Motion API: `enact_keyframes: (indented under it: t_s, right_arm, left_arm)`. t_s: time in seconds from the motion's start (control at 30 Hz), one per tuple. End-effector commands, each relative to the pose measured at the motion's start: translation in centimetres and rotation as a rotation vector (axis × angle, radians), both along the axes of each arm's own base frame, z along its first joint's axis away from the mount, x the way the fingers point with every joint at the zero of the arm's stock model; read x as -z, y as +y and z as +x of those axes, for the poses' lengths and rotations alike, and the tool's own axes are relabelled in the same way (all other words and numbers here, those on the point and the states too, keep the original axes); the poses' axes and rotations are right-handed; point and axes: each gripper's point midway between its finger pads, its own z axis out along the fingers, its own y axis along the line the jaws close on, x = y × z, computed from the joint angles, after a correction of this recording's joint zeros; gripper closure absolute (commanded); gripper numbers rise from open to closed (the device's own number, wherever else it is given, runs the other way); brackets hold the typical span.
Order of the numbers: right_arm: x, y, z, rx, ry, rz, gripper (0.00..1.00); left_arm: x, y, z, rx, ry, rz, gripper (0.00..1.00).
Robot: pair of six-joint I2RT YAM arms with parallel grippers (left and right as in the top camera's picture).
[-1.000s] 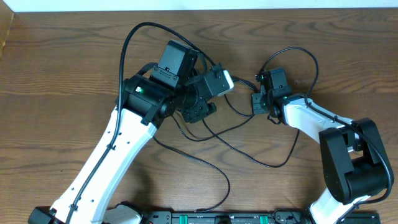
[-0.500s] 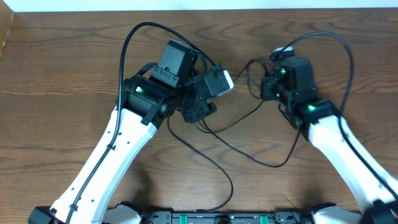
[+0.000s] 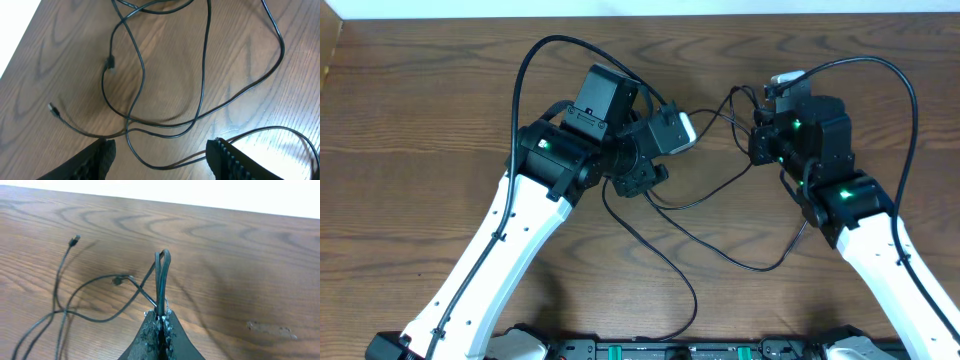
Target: Untangle cables
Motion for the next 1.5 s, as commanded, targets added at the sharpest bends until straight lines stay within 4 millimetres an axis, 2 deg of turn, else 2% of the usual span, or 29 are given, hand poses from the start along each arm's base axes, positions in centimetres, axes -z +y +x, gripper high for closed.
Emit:
enact_keyframes:
  t_s: [0.0,0.13,0.4,0.6,0.93,1.07,1.2,1.3,1.47]
  right_arm:
    - [-2.8,0.9,-0.6,-0.046,-0.074,0.019,0.99]
    - [-4.8,0.9,-1.1,-0.051,-0.134,0.035,0.99]
    - [-11.2,0.2,-2.7,-0.045,-0.329,0.085,0.99]
    - [-12.8,-0.5,-3.6,-0.032,-0.383,0.08,0.99]
    - [-12.0,-1.0,-3.4,-0.008,-0.362,0.039,0.99]
    - [-10.4,-0.9,-2.8,-0.007,-0.312,0.013,0.99]
    - [-8.2,-0.4,-1.4,-0.013,-0.258,-0.004,0.99]
    - [-6.9,1.0,-0.2,-0.062,-0.238,0.013,0.99]
    - [-5.0,4.6,1.3,-0.202,-0.205,0.114,0.99]
  left_arm:
    - [0.2,-0.2,0.0,0.002,0.014,-0.01,0.36]
    - [0.2,-0.2,0.0,0.002,0.016,-0.009,0.36]
    - [0.3,-0.2,0.0,0.002,0.017,-0.009,0.36]
    - [0.3,-0.2,0.0,0.002,0.018,-0.008,0.36]
    - [0.4,-0.1,-0.2,0.002,0.028,-0.003,0.36]
    - [0.4,-0.1,-0.2,0.004,0.029,-0.007,0.36]
    - [0.2,-0.6,-0.6,0.025,0.044,-0.035,0.36]
    - [0.2,-0.8,-0.7,0.031,0.05,-0.042,0.36]
    - [0.7,-0.9,-0.6,0.03,0.062,-0.036,0.36]
